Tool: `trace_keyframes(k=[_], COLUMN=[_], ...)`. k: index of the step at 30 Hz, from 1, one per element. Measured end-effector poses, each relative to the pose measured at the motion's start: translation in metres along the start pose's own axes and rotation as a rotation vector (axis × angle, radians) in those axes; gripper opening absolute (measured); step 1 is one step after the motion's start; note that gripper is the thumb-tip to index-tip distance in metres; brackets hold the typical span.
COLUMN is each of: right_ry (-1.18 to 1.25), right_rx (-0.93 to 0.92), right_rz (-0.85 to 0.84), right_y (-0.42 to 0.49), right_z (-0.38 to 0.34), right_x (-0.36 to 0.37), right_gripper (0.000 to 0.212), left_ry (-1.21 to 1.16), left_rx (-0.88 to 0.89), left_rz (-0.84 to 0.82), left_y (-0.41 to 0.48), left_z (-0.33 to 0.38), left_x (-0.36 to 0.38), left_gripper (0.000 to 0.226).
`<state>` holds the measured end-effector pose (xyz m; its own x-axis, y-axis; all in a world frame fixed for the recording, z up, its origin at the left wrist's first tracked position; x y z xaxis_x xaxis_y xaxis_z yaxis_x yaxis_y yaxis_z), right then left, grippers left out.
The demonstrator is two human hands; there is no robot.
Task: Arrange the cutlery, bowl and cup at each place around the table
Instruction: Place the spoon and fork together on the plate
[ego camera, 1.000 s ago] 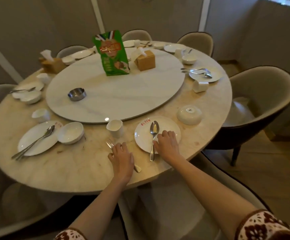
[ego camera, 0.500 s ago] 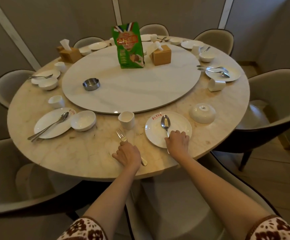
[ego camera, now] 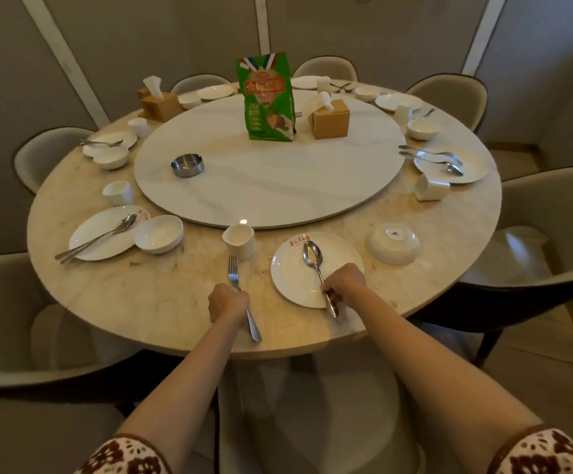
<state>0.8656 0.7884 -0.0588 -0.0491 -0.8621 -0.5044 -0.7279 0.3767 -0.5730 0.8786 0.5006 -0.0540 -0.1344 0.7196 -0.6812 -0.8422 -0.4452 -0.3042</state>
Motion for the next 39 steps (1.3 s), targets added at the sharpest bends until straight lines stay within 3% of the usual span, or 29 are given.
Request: trace_keyframes(k=[5,14,29,35,39], right_ry=[-0.007,-0.064,-0.071,-0.019,0.048], right_rx=[-0.043,-0.204,-0.279,-0.224,-0.235], right_rz=[-0.133,-0.203,-0.181,-0.199,-0.193], right_y=[0.011,0.016,0.021,0.019,0.017], right_z=[-0.003,-0.008,-0.008,-0.006,-0.005], right_x=[-0.009,-0.019,-0.014,-0.010,-0.020], right_gripper=[0.005,0.008,0.006,0.021,0.007], left_ry=[-0.091,-0.120,-0.093,-0.138,-0.142], left_rx=[-0.001,0.253,0.147,0.148,0.202], left_rz=[0.016,-0.101,-0.202,-0.240,-0.122], left_y=[-0.020,-0.072,-0.051,-0.045,-0.038], left_z=[0.011,0.093,0.100,0.098,0.105], left_x=[0.010,0.072,0.111,0.114,0.104], left_gripper=[0.019,0.014,0.015,0.012,0.008])
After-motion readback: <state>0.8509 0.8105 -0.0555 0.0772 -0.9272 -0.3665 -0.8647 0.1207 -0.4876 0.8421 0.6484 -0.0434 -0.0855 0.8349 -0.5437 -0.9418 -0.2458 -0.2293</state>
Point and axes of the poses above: each hand's wrist, its own y-axis towards the middle knuckle, its own x-axis out of the palm, z = x × y, the point moved 9 cm from there along y, towards the middle knuckle, and after that the axes turned 6 degrees about x, right-handed, at the moved point
